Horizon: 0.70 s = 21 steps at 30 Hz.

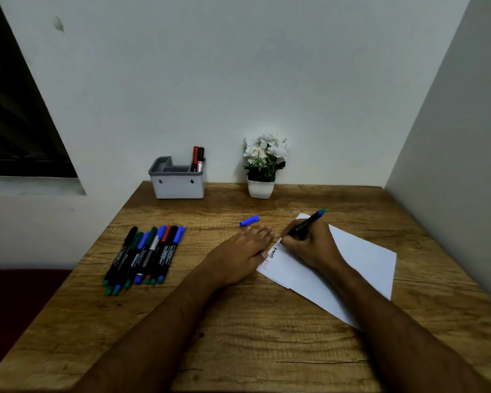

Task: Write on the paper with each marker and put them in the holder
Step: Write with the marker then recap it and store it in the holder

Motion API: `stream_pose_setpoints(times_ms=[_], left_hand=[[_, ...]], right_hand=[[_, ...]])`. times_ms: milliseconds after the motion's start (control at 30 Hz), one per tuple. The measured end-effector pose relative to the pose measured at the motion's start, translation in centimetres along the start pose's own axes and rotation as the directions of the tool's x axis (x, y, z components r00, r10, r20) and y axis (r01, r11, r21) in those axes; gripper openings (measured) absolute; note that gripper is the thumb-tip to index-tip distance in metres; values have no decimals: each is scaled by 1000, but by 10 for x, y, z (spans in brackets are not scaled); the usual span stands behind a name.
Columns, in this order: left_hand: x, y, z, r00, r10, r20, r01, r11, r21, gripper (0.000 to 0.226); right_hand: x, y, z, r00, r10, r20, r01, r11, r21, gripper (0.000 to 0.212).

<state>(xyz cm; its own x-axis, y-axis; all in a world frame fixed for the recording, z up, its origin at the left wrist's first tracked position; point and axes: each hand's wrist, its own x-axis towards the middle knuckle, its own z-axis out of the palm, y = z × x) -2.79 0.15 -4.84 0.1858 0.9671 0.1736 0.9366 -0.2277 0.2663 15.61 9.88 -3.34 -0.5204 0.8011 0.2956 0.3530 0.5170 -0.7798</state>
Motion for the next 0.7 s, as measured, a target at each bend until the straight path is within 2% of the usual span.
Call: stream_pose_setpoints(times_ms=[700], left_hand=[[1, -1, 2, 1000, -10, -7, 10, 1000, -16, 53]], right_hand=[[2, 0, 0, 997, 55, -46, -55, 998, 6, 4]])
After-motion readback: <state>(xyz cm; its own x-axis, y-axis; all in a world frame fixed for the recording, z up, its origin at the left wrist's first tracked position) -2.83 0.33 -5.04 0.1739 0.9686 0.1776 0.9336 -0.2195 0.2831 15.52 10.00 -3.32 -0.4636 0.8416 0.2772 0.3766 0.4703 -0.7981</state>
